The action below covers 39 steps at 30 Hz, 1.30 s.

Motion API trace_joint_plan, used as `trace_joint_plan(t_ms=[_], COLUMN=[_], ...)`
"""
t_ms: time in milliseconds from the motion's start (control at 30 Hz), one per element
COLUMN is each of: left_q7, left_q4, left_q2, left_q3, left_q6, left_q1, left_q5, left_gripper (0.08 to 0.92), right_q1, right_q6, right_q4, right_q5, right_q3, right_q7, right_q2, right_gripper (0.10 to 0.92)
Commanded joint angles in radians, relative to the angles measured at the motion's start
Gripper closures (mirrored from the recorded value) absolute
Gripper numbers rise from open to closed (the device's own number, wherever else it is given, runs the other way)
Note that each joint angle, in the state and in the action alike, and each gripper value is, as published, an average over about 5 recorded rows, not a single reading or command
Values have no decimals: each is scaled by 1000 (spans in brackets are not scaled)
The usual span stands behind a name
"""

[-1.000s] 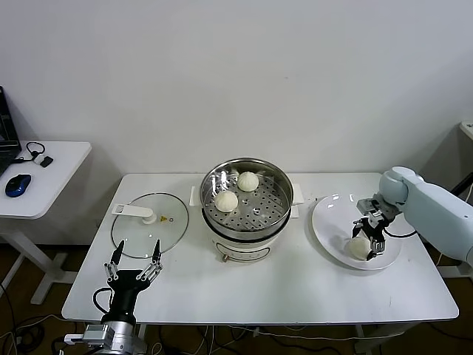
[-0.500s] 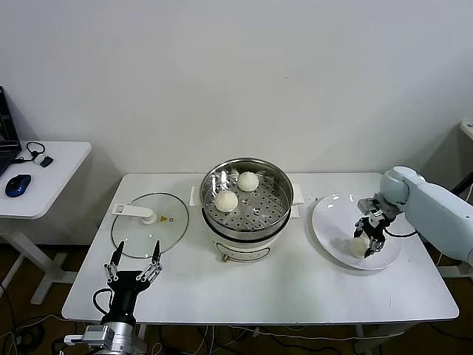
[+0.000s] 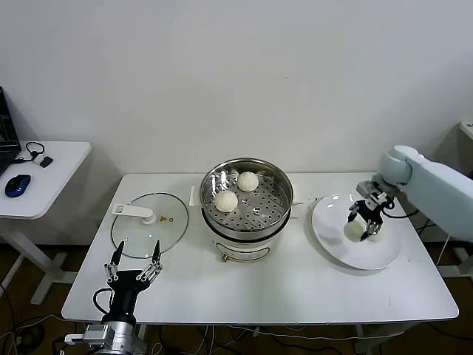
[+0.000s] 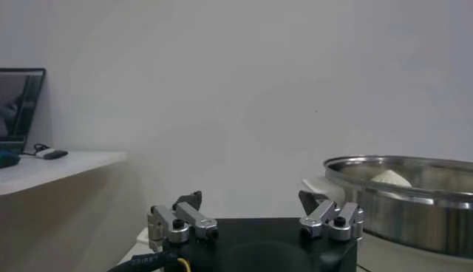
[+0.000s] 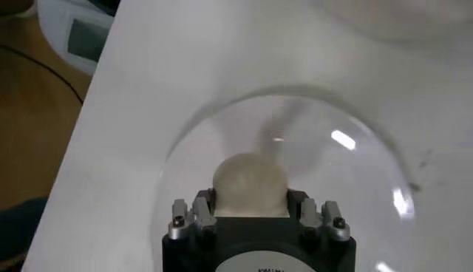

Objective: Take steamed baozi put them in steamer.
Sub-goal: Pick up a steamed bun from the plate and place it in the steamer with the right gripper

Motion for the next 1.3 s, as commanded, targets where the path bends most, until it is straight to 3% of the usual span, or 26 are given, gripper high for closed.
trace_joint_plan(t_ms=[33, 400, 600, 900, 1300], left_q7=[-1, -1, -4, -8, -9], left_q4=[-2, -12, -16, -26, -32], left_q2=[-2, -1, -2, 3, 4], left_q3=[5, 6, 7, -5, -19], left_q6=[3, 6, 18, 28, 33], left_q1=[-3, -1, -6, -10, -11], left_q5=[4, 6, -23, -32, -33], left_gripper=[177, 177, 177, 177, 177], right_q1=[397, 540, 499, 358, 218], right_q6=[114, 214, 314, 380, 386], right_q4=[197, 311, 335, 249, 193], right_q5=[105, 100, -53, -185, -224], right_q3=[-247, -273, -193, -140, -140], right_q7=[-14, -1, 24, 36, 39], right_q2=[36, 176, 276, 438, 554], right_gripper=[401, 389, 389, 336, 366])
